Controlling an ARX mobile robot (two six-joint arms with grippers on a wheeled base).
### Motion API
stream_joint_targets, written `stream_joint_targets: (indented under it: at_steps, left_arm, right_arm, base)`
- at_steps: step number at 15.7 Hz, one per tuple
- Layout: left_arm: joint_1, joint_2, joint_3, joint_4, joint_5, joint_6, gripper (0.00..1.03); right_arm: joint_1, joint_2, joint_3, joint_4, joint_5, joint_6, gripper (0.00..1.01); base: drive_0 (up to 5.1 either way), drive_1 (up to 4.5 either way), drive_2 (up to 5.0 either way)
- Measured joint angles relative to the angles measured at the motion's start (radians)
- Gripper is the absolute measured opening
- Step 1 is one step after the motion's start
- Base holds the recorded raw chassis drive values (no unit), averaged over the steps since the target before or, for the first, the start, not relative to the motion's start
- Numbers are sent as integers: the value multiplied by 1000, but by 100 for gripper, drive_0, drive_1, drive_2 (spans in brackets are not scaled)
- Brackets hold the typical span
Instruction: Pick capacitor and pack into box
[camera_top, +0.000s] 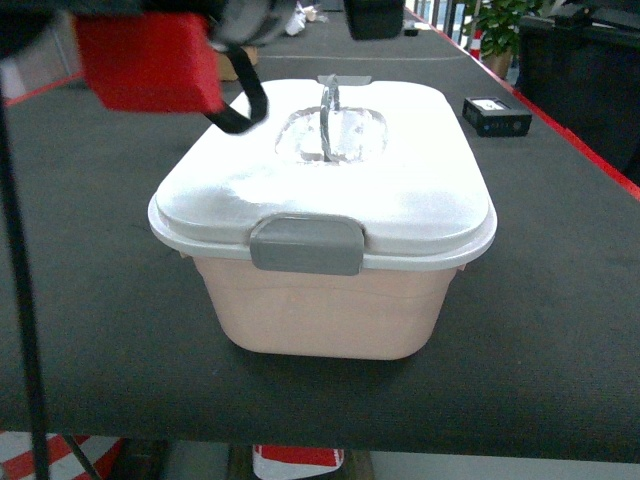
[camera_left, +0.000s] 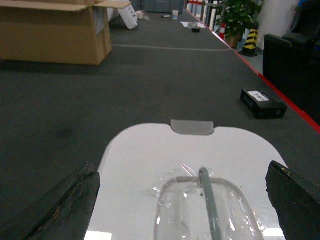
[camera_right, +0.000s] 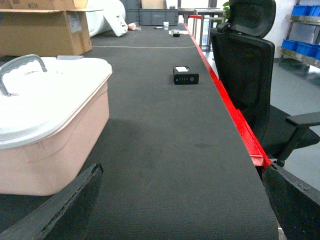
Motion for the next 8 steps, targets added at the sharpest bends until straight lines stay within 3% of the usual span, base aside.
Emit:
stream_joint_targets:
  at_steps: [1,5,8]
  left_arm:
    - [15,-35,-23,3,9,6,98]
    - [273,-473,-387,29,157,44,98]
    - [445,-767,-683,49,240,129,98]
  right_arm:
    - [0,0,0,0,0,0,98]
    - [0,0,0,0,0,0,98]
    - [0,0,0,0,0,0,98]
  base:
    - [0,0,0]
    - [0,0,0]
    - [0,0,0]
